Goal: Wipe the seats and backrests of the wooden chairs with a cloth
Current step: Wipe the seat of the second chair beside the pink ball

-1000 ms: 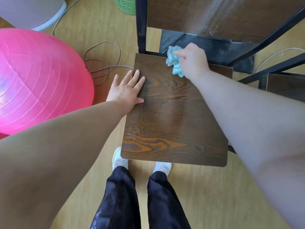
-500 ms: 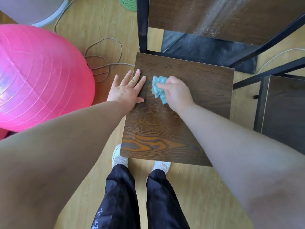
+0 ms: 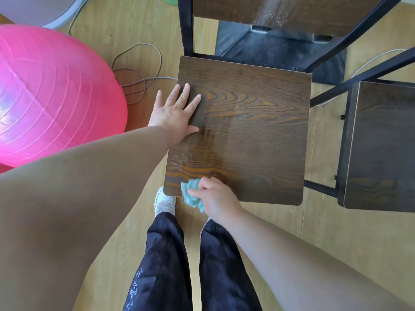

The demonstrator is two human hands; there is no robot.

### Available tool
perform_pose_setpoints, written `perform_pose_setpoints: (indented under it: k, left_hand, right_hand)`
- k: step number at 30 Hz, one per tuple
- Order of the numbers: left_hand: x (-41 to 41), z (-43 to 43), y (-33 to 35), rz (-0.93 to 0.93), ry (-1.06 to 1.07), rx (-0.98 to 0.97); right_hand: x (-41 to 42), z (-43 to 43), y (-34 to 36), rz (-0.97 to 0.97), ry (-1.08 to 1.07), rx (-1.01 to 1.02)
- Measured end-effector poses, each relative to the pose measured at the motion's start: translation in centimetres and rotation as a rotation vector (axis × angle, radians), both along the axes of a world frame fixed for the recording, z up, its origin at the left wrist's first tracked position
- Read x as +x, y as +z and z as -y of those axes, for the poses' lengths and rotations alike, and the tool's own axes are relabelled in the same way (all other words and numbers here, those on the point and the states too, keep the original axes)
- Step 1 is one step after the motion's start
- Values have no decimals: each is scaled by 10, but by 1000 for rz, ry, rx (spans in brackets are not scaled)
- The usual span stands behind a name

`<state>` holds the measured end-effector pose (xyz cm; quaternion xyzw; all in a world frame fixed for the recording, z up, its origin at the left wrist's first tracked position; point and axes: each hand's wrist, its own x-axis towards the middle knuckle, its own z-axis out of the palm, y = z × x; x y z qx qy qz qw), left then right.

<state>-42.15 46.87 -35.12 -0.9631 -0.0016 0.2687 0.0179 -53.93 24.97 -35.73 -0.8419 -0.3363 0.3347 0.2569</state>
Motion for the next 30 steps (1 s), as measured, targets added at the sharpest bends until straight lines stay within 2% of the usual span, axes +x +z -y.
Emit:
perform_pose_setpoints:
  k: [2,7,10,12,16,19,22,26,30]
  left_hand:
    - [-5,6,-1,-10,-2,10]
    - [-7,14,-2,-60,39,-7]
    - [-5,16,-4,-83,66,-14]
    - [-4,18,-5,-95,79,-10]
    - [-3,19,-6,-94,68,-3]
    - [-4,18,-7,-81,55,0]
    - [-5,19,-8,-87,54,3]
    - [-3,19,-8,-110,60,7]
    - [-2,19,-8,-120,58,5]
  right_hand:
    - [-17,2,2,-5,-40,13]
    - [-5,6,18,-215,-179,7]
    - [56,14,37,-157,-325,66]
    - [109,16,42,-36,-415,90]
    - [222,16,30,196,-470,4]
    - [289,14,21,274,-494,-126]
    - [321,12,15,302,-534,-204]
    - [320,0,11,248,-526,-249]
    - [304,-3,6,116,-574,-165]
